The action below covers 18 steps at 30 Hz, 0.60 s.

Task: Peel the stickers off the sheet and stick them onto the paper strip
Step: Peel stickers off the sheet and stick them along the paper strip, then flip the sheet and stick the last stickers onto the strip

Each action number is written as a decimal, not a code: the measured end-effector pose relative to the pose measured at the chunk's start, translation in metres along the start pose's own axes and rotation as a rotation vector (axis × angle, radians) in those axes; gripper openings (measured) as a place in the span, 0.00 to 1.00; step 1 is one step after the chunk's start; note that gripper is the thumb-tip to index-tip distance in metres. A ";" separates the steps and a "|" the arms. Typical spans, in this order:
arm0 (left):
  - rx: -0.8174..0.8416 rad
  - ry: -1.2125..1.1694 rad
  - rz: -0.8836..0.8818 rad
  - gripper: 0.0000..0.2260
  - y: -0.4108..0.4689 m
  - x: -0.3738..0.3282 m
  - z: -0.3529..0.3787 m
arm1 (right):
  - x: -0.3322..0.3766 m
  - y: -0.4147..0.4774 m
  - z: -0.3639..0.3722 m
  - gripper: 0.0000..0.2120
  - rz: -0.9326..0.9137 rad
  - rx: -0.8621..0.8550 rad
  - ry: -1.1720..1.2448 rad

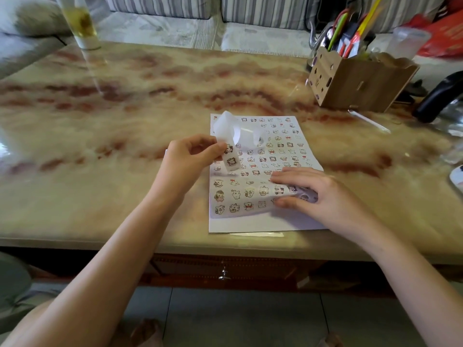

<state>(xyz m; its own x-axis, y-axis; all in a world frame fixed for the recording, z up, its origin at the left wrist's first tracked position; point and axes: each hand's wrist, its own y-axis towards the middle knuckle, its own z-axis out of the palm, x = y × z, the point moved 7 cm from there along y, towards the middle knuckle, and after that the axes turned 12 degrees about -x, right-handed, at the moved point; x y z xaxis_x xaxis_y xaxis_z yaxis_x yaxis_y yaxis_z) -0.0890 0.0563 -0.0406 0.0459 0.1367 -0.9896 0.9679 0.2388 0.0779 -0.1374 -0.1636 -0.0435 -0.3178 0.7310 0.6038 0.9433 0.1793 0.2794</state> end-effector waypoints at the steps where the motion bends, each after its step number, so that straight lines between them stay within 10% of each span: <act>1: 0.001 -0.005 -0.001 0.05 0.000 0.000 0.000 | 0.001 0.001 -0.002 0.25 0.002 -0.020 0.003; 18: -0.197 -0.094 0.030 0.02 0.020 -0.015 -0.033 | 0.015 0.044 -0.020 0.21 0.025 -0.265 -0.004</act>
<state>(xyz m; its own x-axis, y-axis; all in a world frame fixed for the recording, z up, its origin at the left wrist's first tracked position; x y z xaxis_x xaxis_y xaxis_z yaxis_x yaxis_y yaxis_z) -0.0786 0.0903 -0.0202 0.1054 0.0583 -0.9927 0.8994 0.4202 0.1202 -0.1028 -0.1582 -0.0075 -0.2941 0.7356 0.6102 0.8926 -0.0168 0.4505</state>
